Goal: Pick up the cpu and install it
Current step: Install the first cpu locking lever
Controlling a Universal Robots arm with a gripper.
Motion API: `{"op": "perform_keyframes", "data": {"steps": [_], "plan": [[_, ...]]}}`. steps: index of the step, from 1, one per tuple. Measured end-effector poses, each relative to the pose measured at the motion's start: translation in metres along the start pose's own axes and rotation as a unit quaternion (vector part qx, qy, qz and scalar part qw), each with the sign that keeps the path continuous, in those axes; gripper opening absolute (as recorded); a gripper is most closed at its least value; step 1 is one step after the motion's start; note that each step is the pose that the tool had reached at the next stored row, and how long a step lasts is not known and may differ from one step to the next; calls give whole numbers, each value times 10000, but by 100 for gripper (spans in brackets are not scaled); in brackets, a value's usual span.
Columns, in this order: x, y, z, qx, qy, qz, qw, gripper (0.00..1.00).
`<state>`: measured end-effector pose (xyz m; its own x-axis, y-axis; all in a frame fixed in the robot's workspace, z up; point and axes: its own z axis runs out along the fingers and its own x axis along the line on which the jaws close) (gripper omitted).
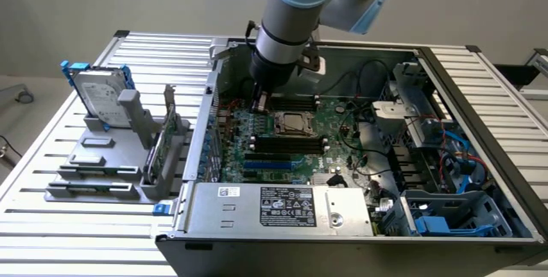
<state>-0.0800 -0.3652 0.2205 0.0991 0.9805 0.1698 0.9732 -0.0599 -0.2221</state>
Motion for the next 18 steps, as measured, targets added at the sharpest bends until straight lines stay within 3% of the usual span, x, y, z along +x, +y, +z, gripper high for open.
{"op": "perform_keyframes", "data": {"steps": [4, 8, 9, 14, 18], "plan": [[-1, -6, 1, -30, 127, 194, 9997, 11], [-1, -12, 2, -60, 228, 413, 9989, 11], [-1, -13, 1, -57, 252, 455, 9986, 11], [-1, -17, -5, 23, 359, 652, 9972, 11], [0, -23, -19, 39, 478, 807, 9956, 11]]}}
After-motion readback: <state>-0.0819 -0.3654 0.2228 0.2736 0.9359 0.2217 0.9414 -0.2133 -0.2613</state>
